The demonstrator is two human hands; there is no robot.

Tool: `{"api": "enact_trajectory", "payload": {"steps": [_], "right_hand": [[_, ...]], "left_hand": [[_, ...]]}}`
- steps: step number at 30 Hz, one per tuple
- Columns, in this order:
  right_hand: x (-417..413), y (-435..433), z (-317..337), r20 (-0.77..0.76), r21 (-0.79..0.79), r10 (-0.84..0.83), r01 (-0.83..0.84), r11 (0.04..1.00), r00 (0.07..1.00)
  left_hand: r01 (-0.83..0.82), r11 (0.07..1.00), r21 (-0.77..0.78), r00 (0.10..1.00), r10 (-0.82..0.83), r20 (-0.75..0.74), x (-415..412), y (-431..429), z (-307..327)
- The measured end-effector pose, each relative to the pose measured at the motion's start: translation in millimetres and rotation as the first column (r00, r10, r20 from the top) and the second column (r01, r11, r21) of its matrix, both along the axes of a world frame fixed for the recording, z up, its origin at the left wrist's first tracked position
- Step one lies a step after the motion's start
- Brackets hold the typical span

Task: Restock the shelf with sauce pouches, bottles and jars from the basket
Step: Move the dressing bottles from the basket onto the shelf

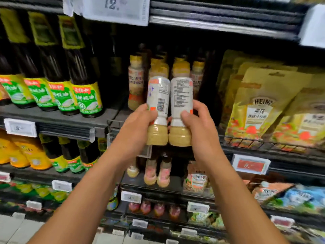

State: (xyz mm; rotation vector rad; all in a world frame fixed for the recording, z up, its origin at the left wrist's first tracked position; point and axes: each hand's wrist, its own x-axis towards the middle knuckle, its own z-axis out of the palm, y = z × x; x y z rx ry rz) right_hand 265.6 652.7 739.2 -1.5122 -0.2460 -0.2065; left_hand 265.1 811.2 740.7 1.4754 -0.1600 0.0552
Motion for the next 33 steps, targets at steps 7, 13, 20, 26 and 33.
{"api": "enact_trajectory", "payload": {"steps": [7, 13, 20, 26, 33], "right_hand": [[4, -1, 15, 0.005, -0.028, -0.079, 0.080, 0.996, 0.997], [11, -4, 29, 0.043, -0.042, -0.154, 0.156, 0.987, 0.987], [22, -12, 25, 0.053, -0.254, -0.268, 0.273, 0.928, 0.962], [31, -22, 31, 0.055, -0.442, -0.319, 0.310, 0.842, 0.946], [41, -30, 29, -0.020, -0.657, -0.359, 0.258, 0.709, 0.933]], "left_hand": [[0.046, 0.994, 0.104, 0.991, -0.059, 0.119, 29, 2, 26], [0.037, 0.995, 0.093, 0.988, -0.051, 0.149, 43, 0, 33], [-0.161, 0.934, 0.319, 0.972, 0.094, 0.217, 60, -5, 21], [-0.220, 0.814, 0.538, 0.967, 0.110, 0.229, 70, -8, 9], [-0.202, 0.640, 0.742, 0.976, 0.065, 0.209, 78, -15, 15]]}}
